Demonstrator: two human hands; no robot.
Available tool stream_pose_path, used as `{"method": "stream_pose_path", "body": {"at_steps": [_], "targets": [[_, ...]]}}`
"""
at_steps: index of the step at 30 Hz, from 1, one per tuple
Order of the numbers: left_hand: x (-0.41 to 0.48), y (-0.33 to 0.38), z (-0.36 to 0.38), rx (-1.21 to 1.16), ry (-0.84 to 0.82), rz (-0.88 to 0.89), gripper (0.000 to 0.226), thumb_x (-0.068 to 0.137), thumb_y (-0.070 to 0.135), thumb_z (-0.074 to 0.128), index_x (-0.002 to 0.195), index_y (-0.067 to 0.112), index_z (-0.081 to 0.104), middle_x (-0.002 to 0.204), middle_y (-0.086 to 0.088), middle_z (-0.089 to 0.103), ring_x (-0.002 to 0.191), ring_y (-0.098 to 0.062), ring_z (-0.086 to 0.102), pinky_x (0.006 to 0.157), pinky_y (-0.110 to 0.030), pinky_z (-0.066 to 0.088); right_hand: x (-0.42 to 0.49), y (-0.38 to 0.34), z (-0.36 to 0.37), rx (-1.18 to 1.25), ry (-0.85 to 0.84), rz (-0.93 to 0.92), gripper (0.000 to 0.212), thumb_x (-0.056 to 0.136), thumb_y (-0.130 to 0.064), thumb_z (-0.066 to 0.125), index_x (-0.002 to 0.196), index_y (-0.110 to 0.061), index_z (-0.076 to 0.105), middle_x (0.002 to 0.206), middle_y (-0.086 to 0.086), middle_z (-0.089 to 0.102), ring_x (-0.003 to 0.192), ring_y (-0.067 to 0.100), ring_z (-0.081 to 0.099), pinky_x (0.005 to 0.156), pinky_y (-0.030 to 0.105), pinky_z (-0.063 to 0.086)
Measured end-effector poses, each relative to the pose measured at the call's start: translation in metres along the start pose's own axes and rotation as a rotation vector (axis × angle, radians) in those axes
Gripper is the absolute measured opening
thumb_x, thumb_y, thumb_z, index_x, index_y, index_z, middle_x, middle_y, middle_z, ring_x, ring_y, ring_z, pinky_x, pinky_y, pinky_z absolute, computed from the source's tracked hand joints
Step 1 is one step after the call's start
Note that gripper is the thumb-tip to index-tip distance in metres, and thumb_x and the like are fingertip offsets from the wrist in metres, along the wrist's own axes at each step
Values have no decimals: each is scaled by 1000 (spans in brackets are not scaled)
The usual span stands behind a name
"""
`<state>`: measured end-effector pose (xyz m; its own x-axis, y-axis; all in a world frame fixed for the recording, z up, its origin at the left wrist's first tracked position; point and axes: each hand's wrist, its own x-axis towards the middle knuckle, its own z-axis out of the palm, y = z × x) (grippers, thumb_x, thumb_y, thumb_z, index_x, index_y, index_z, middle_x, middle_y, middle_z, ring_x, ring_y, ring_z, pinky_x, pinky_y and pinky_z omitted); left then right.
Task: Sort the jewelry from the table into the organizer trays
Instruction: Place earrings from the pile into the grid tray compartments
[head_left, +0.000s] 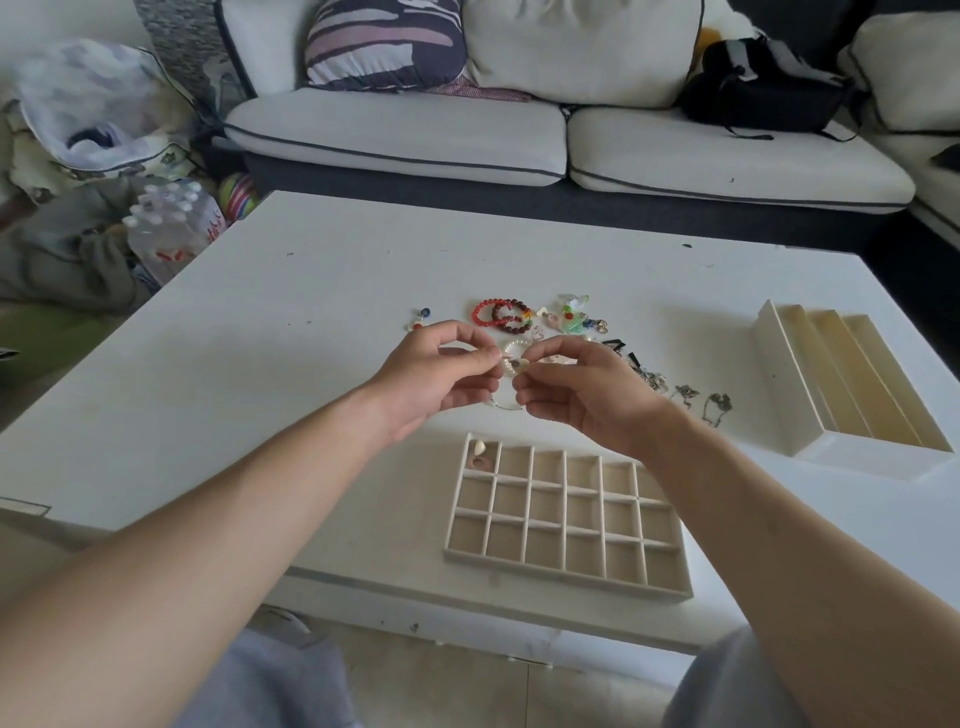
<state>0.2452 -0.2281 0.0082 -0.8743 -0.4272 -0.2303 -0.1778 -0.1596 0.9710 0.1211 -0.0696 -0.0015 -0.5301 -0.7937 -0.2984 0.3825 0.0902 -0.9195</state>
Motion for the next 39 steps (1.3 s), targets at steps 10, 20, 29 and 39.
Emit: {"method": "stream_pose_path", "body": {"at_steps": [10, 20, 29, 39], "targets": [[0, -3, 8, 70, -54, -5, 21, 86, -1, 75, 96, 13, 64, 89, -3, 70, 76, -15, 69, 72, -25, 57, 2, 4, 4, 29, 45, -7, 14, 99, -11, 60, 86, -10, 61, 82, 11, 68, 70, 21, 66, 71, 32, 57], [5, -11, 4, 246, -21, -96, 25, 83, 8, 81, 102, 16, 67, 85, 1, 74, 76, -14, 68, 69, -25, 55, 7, 11, -2, -129, 96, -2, 20, 95, 1, 60, 108, -6, 73, 79, 6, 65, 70, 16, 63, 72, 29, 56], [8, -25, 4, 382, 61, -225, 21, 80, 10, 83, 92, 14, 67, 91, -9, 78, 67, -13, 69, 59, -24, 54, 11, 23, 3, -397, 149, 13, 14, 90, 1, 69, 97, -11, 72, 77, 1, 70, 72, 15, 68, 81, 35, 60], [6, -32, 4, 586, 66, -239, 11, 78, 11, 83, 86, 14, 76, 74, -4, 70, 63, -14, 61, 59, -23, 57, 13, 29, -2, -592, 68, 83, 18, 84, 0, 71, 82, -18, 73, 70, -5, 67, 68, 12, 62, 73, 30, 56]]}}
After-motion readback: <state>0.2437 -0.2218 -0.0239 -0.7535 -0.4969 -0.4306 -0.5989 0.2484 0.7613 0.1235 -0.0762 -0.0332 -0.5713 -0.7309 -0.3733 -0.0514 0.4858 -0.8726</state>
